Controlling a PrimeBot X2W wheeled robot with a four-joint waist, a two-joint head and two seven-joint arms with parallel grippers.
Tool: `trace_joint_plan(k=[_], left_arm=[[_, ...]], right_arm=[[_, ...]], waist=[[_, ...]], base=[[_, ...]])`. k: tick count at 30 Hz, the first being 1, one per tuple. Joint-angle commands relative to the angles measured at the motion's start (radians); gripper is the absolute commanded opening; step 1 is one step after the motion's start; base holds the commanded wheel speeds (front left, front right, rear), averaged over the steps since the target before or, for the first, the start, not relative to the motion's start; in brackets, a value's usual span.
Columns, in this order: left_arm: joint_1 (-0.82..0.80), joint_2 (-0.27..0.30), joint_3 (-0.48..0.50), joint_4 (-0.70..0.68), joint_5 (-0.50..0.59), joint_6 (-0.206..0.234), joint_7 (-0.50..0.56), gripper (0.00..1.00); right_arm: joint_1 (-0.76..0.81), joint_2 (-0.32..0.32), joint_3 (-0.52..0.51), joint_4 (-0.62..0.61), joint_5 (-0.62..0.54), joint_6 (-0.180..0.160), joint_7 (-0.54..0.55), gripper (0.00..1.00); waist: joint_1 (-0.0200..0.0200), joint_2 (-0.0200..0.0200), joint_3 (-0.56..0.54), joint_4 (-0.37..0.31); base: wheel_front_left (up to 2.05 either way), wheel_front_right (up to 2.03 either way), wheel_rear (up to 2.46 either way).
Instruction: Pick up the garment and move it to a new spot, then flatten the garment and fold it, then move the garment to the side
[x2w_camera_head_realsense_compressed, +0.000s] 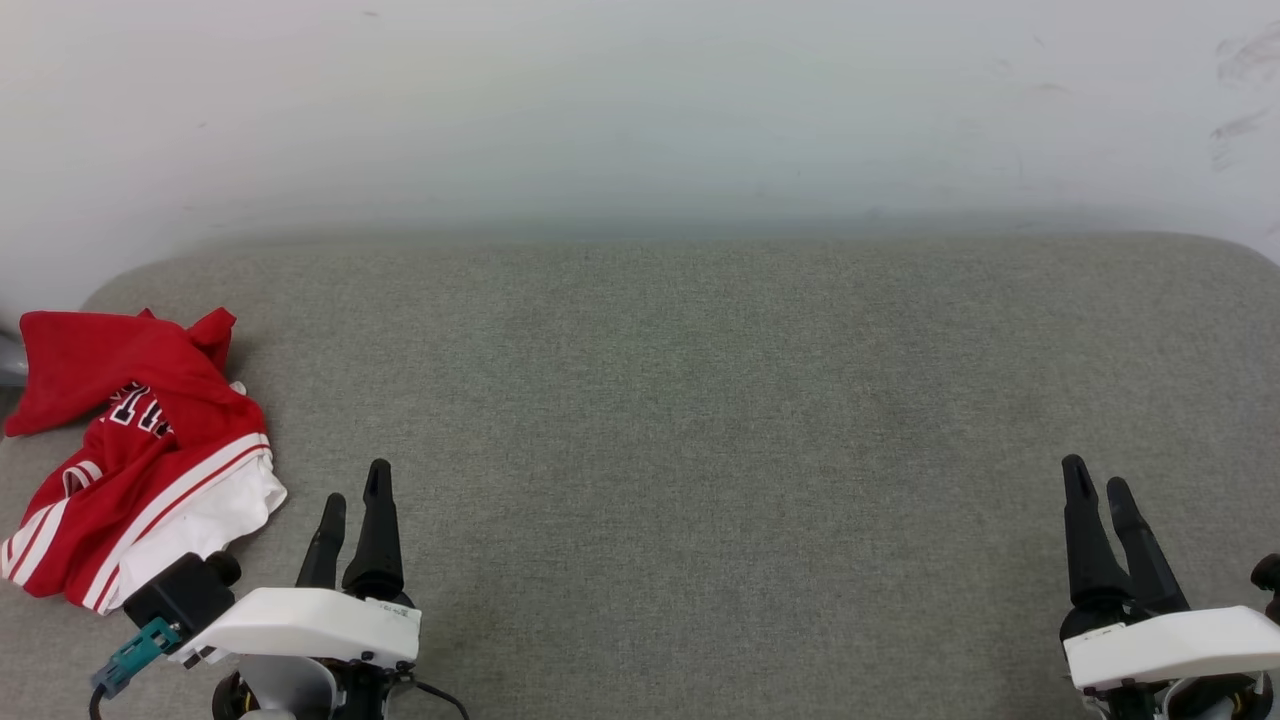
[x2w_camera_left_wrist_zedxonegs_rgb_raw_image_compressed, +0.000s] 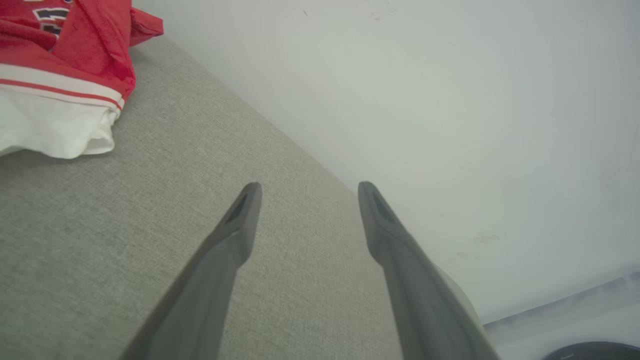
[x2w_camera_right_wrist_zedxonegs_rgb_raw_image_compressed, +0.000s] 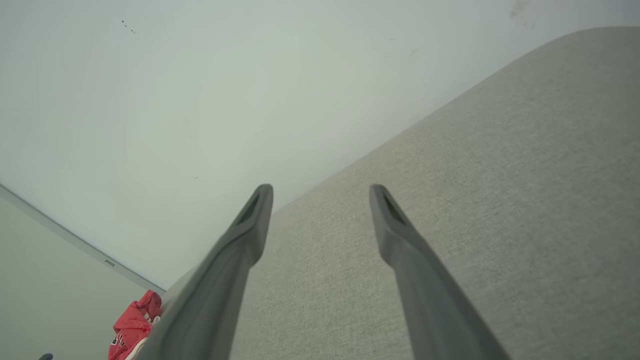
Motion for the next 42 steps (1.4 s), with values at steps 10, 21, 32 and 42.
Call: trace_joint_plan(k=[10, 21, 32, 42], left_arm=[[0.001, 0.003, -0.020, -0.026, 0.155, 0.019, -0.037, 1.00], [0.013, 0.003, -0.042, -0.039, 0.296, 0.027, -0.068, 1.00], [0.024, 0.003, -0.060, -0.047, 0.419, 0.039, -0.096, 1.00], [0.037, 0.003, -0.076, -0.055, 0.524, 0.045, -0.123, 1.00]], right_arm=[[0.013, -0.001, 0.003, -0.029, -0.159, 0.000, -0.037, 1.00], [0.029, -0.001, 0.008, -0.049, -0.296, 0.000, -0.067, 1.00], [0.048, -0.001, 0.016, -0.075, -0.419, 0.000, -0.096, 1.00], [0.066, -0.001, 0.014, -0.098, -0.526, 0.000, -0.124, 1.00]], waist=[[0.0000, -0.0001, 0.002, 0.003], [0.0000, -0.0001, 0.003, 0.004], [0.0000, -0.0001, 0.004, 0.006], [0.0000, -0.0001, 0.003, 0.010]], base=[[0.00, 0.00, 0.00], [0.00, 0.00, 0.00], [0.00, 0.00, 0.00], [0.00, 0.00, 0.00]])
